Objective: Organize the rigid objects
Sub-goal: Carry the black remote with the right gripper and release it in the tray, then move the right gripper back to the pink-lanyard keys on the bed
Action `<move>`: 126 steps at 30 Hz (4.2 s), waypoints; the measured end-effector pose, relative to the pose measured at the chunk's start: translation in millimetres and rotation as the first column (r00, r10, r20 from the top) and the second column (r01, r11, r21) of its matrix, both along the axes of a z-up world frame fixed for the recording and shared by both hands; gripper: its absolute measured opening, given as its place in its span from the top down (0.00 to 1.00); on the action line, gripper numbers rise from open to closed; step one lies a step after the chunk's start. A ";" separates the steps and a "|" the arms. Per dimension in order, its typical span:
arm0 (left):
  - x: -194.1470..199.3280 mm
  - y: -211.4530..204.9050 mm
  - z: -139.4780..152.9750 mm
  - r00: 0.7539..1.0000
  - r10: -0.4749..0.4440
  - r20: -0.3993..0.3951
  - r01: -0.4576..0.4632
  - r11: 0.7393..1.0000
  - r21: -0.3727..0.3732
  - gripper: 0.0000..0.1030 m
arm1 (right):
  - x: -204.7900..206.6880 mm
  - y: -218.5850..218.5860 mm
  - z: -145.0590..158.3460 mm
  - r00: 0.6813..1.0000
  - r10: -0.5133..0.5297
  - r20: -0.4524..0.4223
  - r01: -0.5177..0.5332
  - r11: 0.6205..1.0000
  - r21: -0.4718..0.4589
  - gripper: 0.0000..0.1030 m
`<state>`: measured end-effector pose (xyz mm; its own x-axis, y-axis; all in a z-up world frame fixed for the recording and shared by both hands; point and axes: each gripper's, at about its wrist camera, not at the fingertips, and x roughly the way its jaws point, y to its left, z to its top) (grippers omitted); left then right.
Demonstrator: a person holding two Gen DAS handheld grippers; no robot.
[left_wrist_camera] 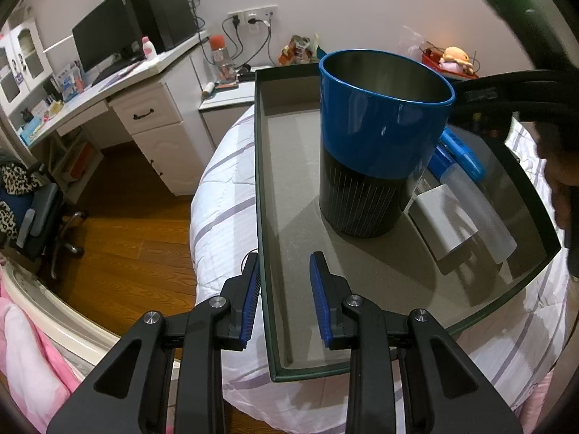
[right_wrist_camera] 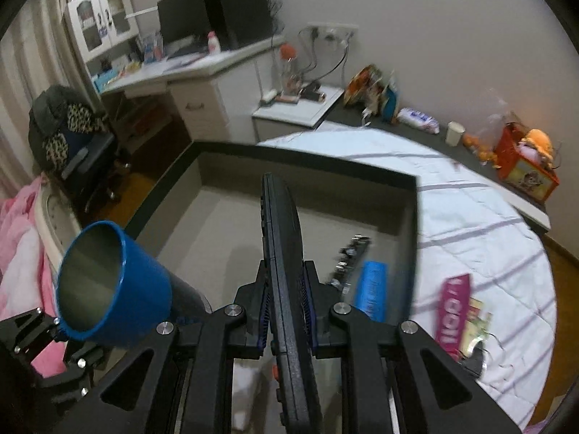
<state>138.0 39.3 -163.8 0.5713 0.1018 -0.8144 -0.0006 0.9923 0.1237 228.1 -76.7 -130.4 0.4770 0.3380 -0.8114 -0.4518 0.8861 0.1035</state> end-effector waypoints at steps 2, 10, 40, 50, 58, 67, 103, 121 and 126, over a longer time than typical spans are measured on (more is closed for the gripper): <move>-0.1 0.0 0.0 1.000 -0.003 0.000 0.003 1.000 -0.002 0.74 | 2.3 5.7 -5.6 1.000 -0.001 -0.006 0.001 1.000 -0.029 0.85; 1.1 -0.9 -0.3 1.000 -0.003 0.003 0.003 1.000 0.000 0.73 | 4.9 12.2 -7.9 1.000 0.001 -0.026 -0.001 1.000 -0.030 0.85; -3.9 4.0 -3.9 1.000 0.003 0.001 -0.003 1.000 0.001 0.73 | -34.4 -29.7 42.1 0.973 -0.118 0.196 0.134 0.989 -0.067 0.29; -7.0 6.0 -2.6 1.000 0.009 -0.005 -0.009 1.000 0.003 0.73 | -69.3 -76.9 67.0 0.942 -0.218 0.255 0.216 0.976 0.036 0.22; -8.7 5.9 -2.3 1.000 0.016 -0.008 -0.015 1.000 0.012 0.73 | -101.4 -123.5 75.0 0.897 -0.336 0.287 0.306 0.941 0.143 0.00; -10.6 3.7 -0.3 1.000 0.026 -0.009 -0.025 1.000 0.018 0.73 | -122.2 -156.0 64.2 0.869 -0.410 0.278 0.370 0.910 0.187 0.00; -11.1 3.8 1.4 1.000 0.026 -0.008 -0.026 1.000 0.017 0.72 | -129.2 -175.5 16.9 0.893 -0.421 0.159 0.404 0.906 0.131 0.00; -8.7 3.0 3.5 1.000 0.020 -0.007 -0.020 1.000 0.013 0.72 | -81.0 -165.7 -24.4 0.941 -0.328 0.084 0.329 0.944 0.000 0.00; -9.4 3.4 3.8 1.000 0.020 -0.007 -0.020 1.000 0.014 0.72 | -56.3 -156.8 -32.7 0.964 -0.262 0.054 0.264 0.964 -0.030 0.00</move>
